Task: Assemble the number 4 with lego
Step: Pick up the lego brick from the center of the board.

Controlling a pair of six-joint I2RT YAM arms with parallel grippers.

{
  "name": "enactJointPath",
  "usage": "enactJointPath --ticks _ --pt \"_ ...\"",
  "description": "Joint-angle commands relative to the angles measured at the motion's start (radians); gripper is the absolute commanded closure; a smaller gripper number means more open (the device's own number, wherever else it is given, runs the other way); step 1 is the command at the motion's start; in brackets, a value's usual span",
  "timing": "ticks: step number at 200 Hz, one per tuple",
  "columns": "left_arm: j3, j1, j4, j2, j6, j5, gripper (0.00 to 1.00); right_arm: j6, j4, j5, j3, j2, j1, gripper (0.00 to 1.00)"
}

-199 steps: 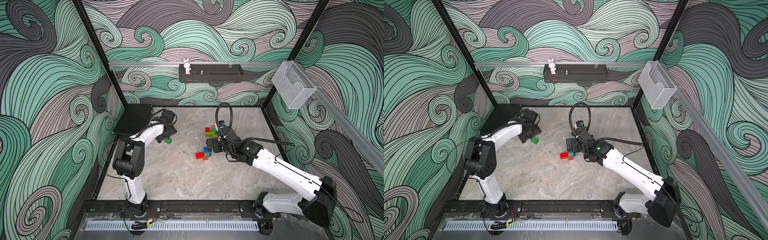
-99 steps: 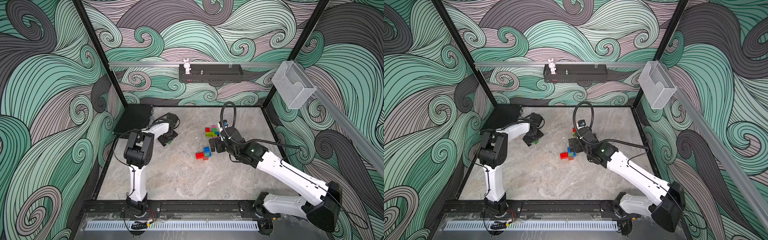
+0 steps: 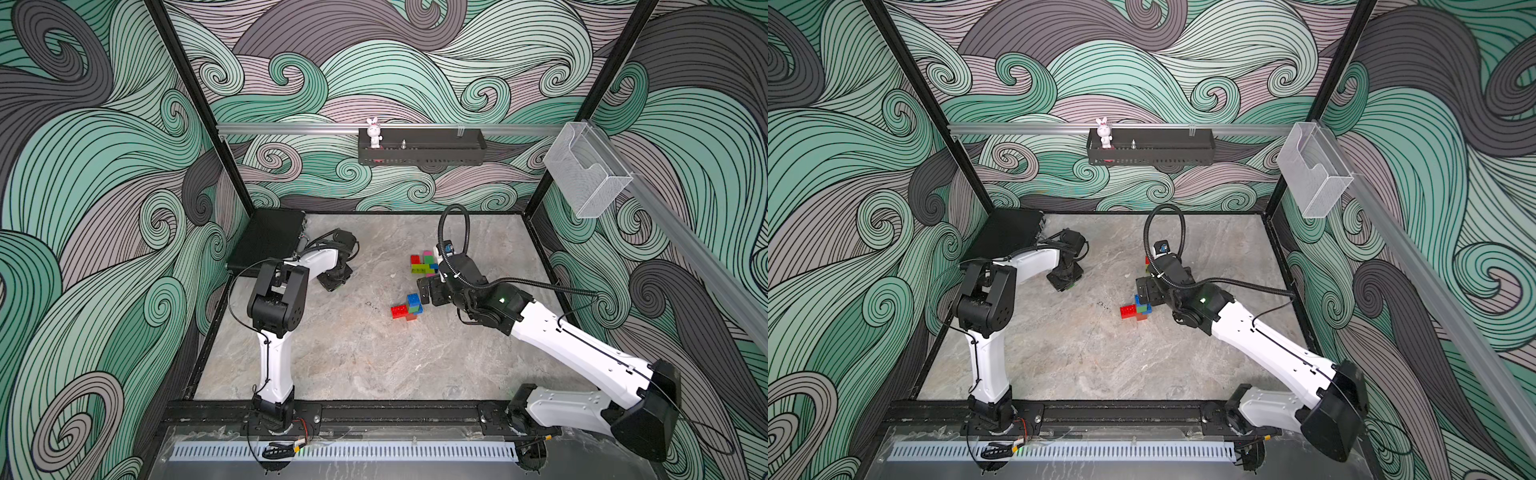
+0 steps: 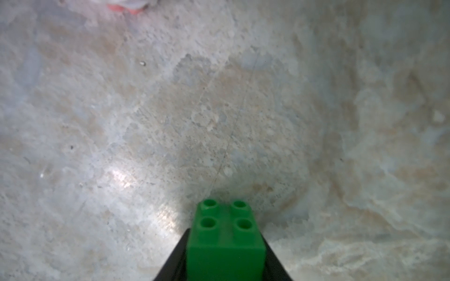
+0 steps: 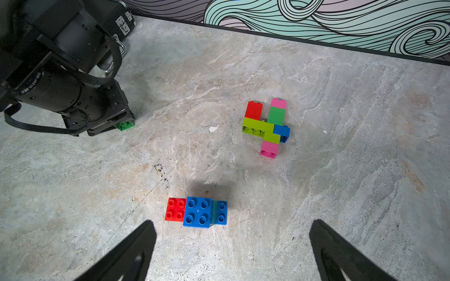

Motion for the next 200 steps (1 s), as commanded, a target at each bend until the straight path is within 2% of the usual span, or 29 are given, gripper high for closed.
enactJointPath --ticks 1,10,23,39,73,96,117,145,165,200 --pt "-0.031 -0.003 0.025 0.0 0.041 0.005 0.74 0.003 0.009 0.006 -0.01 0.004 -0.004 0.0" --pt "-0.032 -0.002 0.031 -0.008 0.074 0.014 0.82 0.005 0.015 0.003 -0.016 0.003 -0.004 0.0" --pt "-0.044 -0.003 0.062 -0.039 0.151 0.048 1.0 0.007 0.024 -0.014 -0.026 0.001 -0.011 0.0" --pt "-0.104 -0.002 0.164 -0.121 0.273 0.108 1.0 0.011 0.039 -0.076 -0.037 -0.01 -0.039 0.0" --pt "-0.272 -0.007 0.393 -0.392 0.502 0.247 1.0 -0.005 0.061 -0.363 -0.025 -0.022 -0.161 0.0" --pt "-0.379 -0.028 0.53 -0.58 0.683 0.349 1.0 -0.057 -0.032 -0.565 0.065 0.018 -0.221 0.01" --pt "-0.456 -0.086 0.625 -0.724 0.859 0.42 1.0 -0.066 -0.15 -0.646 0.186 0.076 -0.231 0.03" --pt "-0.56 -0.182 0.781 -0.831 1.096 0.525 1.0 -0.025 -0.206 -0.826 0.296 0.14 -0.233 0.09" --pt "-0.659 -0.265 0.918 -0.889 1.289 0.548 1.0 0.013 -0.207 -0.92 0.341 0.169 -0.23 0.15" --pt "-0.703 -0.316 0.969 -0.901 1.4 0.568 1.0 0.005 -0.209 -0.936 0.341 0.18 -0.207 0.28"
